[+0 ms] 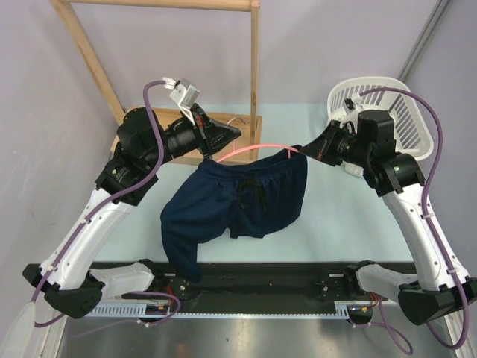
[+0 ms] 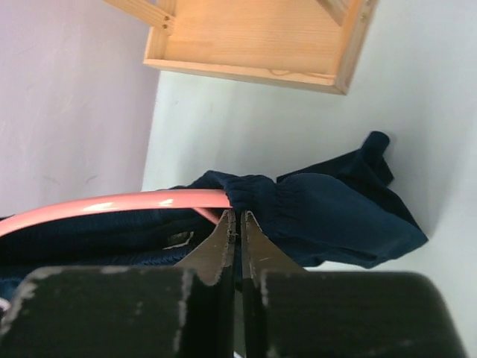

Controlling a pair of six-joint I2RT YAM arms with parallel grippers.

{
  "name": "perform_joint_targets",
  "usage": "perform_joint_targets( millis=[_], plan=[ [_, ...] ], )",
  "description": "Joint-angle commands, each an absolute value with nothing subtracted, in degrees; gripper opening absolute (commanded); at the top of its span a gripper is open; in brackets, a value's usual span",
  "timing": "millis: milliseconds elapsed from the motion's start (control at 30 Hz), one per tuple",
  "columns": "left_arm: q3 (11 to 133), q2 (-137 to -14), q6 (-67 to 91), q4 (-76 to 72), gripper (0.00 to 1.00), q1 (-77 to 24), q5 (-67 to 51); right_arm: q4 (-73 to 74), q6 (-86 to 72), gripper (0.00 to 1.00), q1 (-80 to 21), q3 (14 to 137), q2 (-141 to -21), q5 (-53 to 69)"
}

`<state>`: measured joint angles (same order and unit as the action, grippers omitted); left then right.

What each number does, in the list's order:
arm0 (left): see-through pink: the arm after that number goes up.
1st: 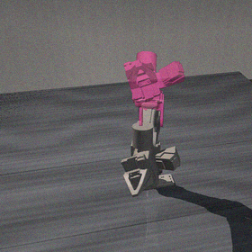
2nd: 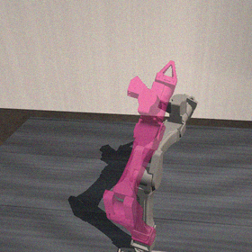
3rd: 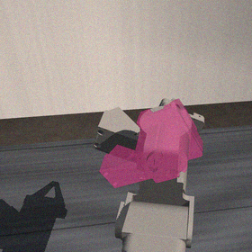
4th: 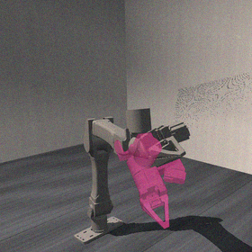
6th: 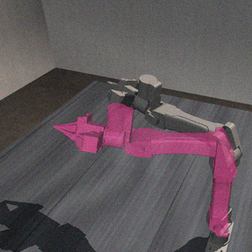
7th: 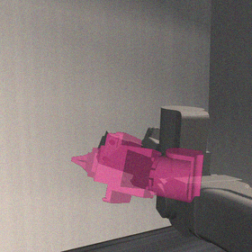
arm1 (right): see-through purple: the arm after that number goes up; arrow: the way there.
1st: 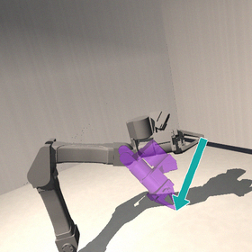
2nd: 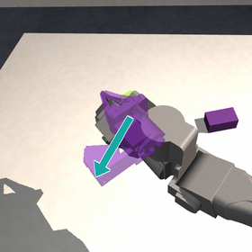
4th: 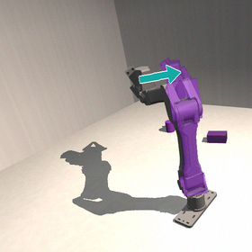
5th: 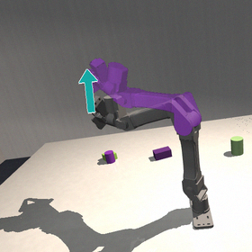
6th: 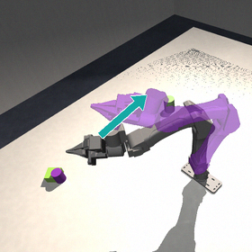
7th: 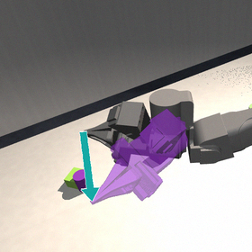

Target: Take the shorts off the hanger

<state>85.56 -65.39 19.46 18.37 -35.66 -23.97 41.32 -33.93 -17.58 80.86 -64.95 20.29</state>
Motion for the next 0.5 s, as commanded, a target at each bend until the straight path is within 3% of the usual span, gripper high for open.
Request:
perform_joint_targets(
  millis=[0,467],
  plan=[
    [86.05,-61.44,21.18,12.66,0.00,-35.86,-26.46,44.02,-32.34,0.00,-16.26,80.51,-64.69,12.67],
    [79.46,-55.81,18.63,7.56,0.00,-35.07,-20.48,49.13,-28.12,0.00,-12.48,76.56,-65.48,1.94]
  ],
)
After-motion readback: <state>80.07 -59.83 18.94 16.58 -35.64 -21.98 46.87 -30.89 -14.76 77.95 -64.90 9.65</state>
